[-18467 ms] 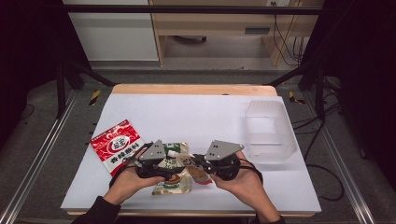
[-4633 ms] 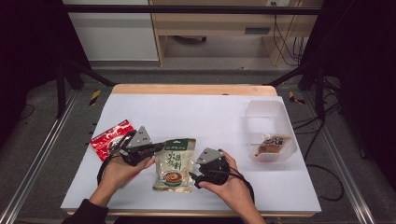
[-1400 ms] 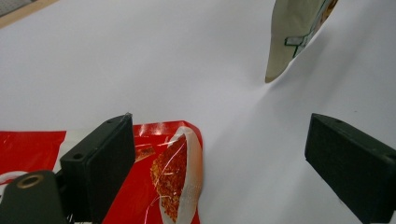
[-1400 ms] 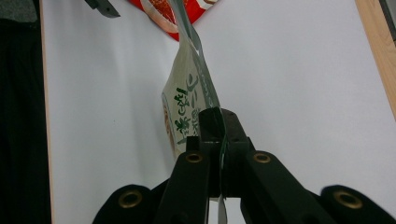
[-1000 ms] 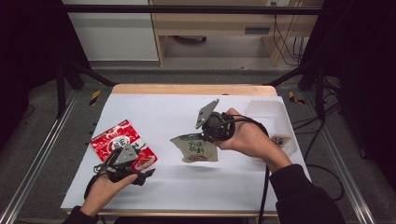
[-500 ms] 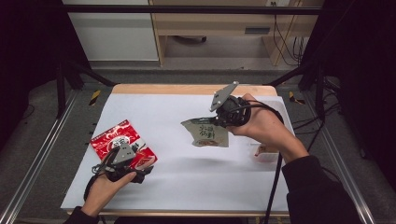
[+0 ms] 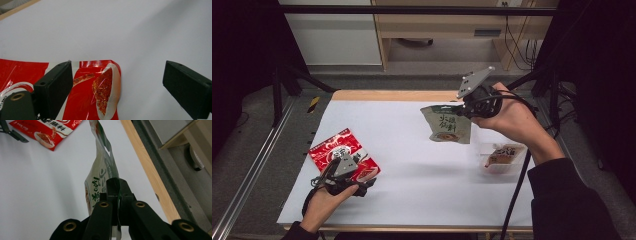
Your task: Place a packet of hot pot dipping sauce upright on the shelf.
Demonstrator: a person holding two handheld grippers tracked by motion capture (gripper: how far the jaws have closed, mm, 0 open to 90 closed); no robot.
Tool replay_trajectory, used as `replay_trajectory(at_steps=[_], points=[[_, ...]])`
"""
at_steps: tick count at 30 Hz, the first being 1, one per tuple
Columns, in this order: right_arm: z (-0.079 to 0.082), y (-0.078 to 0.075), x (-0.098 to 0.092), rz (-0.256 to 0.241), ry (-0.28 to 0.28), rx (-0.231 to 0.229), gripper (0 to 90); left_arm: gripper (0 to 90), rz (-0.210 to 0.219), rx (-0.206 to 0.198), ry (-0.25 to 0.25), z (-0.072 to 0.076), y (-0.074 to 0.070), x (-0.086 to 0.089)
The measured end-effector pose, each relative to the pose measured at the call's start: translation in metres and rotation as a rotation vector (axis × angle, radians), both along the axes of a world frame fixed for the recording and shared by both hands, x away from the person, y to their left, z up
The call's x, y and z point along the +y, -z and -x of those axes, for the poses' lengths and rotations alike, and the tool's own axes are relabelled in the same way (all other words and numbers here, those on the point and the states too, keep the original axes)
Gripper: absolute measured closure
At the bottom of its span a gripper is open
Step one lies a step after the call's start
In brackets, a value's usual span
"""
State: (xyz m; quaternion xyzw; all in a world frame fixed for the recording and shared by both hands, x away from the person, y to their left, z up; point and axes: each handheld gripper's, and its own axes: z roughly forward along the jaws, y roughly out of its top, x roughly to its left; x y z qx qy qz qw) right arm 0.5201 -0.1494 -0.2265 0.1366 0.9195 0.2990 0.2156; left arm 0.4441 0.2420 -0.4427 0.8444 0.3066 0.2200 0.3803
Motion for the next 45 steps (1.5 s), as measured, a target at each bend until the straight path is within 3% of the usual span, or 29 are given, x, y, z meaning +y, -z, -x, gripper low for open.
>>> replay_trajectory(at_steps=[8,17,32,45], points=[[-0.009,-0.007,-0.013,0.005,0.038,-0.001,90.0,9.2,-0.01,0.004,0.001,0.0,0.001,-0.001],[-0.021,-0.002,-0.023,0.004,0.045,0.014,90.0,9.3,0.003,0.004,-0.022,0.0,0.0,0.002],[-0.017,-0.008,-0.048,-0.037,0.067,-0.005,90.0,9.3,-0.004,0.015,-0.03,-0.001,0.003,0.002],[-0.022,0.002,-0.074,-0.05,0.101,0.0,90.0,9.3,-0.011,0.008,-0.032,0.0,0.003,0.003]])
